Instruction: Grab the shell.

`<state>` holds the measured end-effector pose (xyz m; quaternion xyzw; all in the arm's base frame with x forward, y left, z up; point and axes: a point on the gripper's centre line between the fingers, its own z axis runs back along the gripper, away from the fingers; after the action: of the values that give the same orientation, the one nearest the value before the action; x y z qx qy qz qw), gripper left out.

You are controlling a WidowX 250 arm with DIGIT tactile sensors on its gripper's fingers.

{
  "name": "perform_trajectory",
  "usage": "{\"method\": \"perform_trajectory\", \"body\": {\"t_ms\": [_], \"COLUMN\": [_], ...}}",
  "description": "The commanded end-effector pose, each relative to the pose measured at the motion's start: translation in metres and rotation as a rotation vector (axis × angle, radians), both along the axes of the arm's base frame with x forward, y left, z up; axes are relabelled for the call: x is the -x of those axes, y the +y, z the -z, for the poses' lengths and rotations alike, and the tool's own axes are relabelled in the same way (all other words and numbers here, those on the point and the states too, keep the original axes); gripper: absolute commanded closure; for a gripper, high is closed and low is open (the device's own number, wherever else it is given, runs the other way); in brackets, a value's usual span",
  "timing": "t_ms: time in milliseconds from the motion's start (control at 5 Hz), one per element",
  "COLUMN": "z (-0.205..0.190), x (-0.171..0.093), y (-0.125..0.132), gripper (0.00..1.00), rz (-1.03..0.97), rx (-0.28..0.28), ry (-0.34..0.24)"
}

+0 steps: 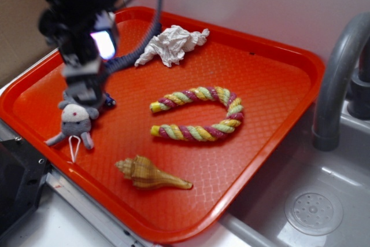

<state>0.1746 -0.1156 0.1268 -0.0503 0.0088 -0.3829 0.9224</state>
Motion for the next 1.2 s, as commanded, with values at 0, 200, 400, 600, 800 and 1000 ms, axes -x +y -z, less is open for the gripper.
{"method": "perform_trajectory", "body": {"t_ms": [0, 200, 400, 600, 800, 1000], "z": [0.031, 0.05, 0.065, 0.078, 0.086, 0.104], "x": [0.017, 0.022, 0.027, 0.028, 0.027, 0.026], "y": [-0.036, -0.041, -0.043, -0.049, -0.051, -0.046], "gripper": [0.0, 0.0, 0.0, 0.0, 0.0, 0.0], "rz": [0.146, 0.18, 0.201, 0.245, 0.26, 0.235], "rx": [-0.021, -0.05, -0.121, -0.14, -0.197, -0.231], "ry": [0.045, 0.083, 0.109, 0.137, 0.167, 0.224]}}
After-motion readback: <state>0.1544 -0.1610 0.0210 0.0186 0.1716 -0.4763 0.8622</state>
